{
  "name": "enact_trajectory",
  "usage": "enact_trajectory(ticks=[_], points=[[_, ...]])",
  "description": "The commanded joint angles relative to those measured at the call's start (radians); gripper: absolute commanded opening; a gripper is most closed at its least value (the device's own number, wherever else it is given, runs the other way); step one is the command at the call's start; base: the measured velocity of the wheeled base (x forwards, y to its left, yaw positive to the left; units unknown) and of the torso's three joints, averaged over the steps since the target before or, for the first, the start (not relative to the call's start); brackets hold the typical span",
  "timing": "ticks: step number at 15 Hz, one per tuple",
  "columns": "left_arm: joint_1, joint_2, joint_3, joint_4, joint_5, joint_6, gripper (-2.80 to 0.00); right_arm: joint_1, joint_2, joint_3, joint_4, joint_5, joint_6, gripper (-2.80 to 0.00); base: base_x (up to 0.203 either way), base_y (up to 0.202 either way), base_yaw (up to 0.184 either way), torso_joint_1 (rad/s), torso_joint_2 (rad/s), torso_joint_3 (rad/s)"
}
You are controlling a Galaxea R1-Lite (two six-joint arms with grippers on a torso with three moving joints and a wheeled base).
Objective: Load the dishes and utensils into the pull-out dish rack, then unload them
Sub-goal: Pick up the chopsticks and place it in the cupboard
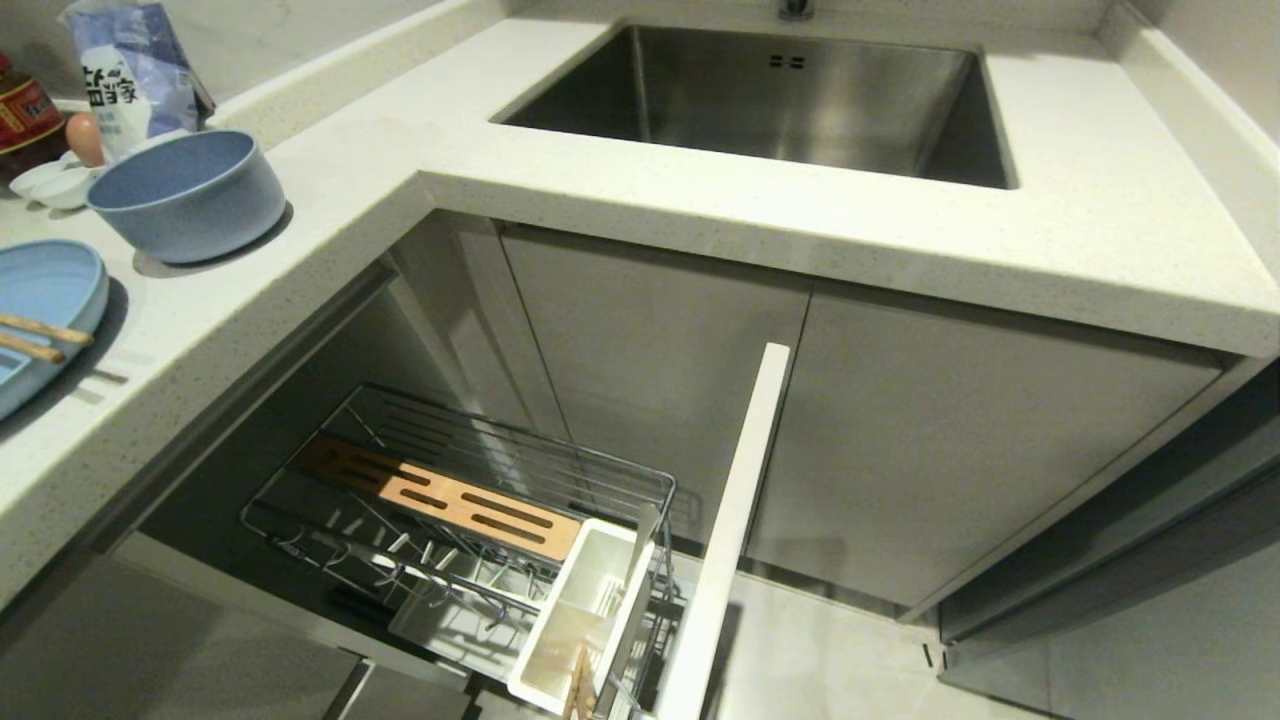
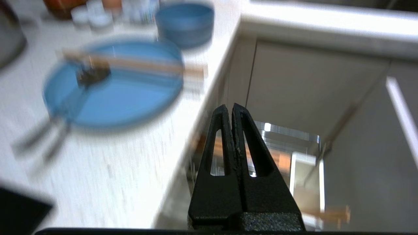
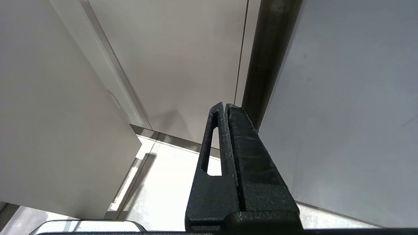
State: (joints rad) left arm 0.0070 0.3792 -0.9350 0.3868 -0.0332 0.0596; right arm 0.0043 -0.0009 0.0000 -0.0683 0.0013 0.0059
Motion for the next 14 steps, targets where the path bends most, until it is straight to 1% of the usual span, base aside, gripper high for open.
enact_trajectory(ticks=[1,3,7,8,9,10,11,12,13,14], points=[[0.003,0.246,-0.188,-0.014,0.0,-0.01,-2.8,0.0,-0.001,0.023,-0.001,0.0,0.0,-2.8,0.0,0.0,0.0,0.0,0.0,0.0],[0.004,0.357,-0.32,-0.021,0.003,-0.038,-2.8,0.0,-0.001,0.023,-0.001,0.0,0.0,-2.8,0.0,0.0,0.0,0.0,0.0,0.0],[0.004,0.481,-0.416,-0.017,0.008,-0.073,-2.8,0.0,-0.001,0.023,-0.001,0.0,0.0,-2.8,0.0,0.0,0.0,0.0,0.0,0.0],[-0.017,0.512,-0.455,-0.008,0.023,-0.078,-2.8,0.0,-0.001,0.023,-0.001,0.0,0.0,-2.8,0.0,0.0,0.0,0.0,0.0,0.0],[-0.04,0.561,-0.507,0.006,0.068,-0.082,-2.8,0.0,-0.001,0.023,-0.001,0.0,0.0,-2.8,0.0,0.0,0.0,0.0,0.0,0.0],[-0.077,0.588,-0.545,0.017,0.131,-0.085,-2.8,0.0,-0.001,0.023,-0.001,0.0,0.0,-2.8,0.0,0.0,0.0,0.0,0.0,0.0],[-0.13,0.602,-0.555,0.021,0.197,-0.093,-2.8,0.0,-0.001,0.023,-0.001,0.0,0.0,-2.8,0.0,0.0,0.0,0.0,0.0,0.0],[-0.175,0.618,-0.558,0.025,0.288,-0.118,-2.8,0.0,-0.001,0.023,-0.001,0.0,0.0,-2.8,0.0,0.0,0.0,0.0,0.0,0.0],[-0.193,0.639,-0.557,0.028,0.344,-0.164,-2.8,0.0,-0.001,0.023,-0.001,0.0,0.0,-2.8,0.0,0.0,0.0,0.0,0.0,0.0],[-0.194,0.666,-0.556,0.043,0.376,-0.237,-2.8,0.0,-0.001,0.023,-0.001,0.0,0.0,-2.8,0.0,0.0,0.0,0.0,0.0,0.0]])
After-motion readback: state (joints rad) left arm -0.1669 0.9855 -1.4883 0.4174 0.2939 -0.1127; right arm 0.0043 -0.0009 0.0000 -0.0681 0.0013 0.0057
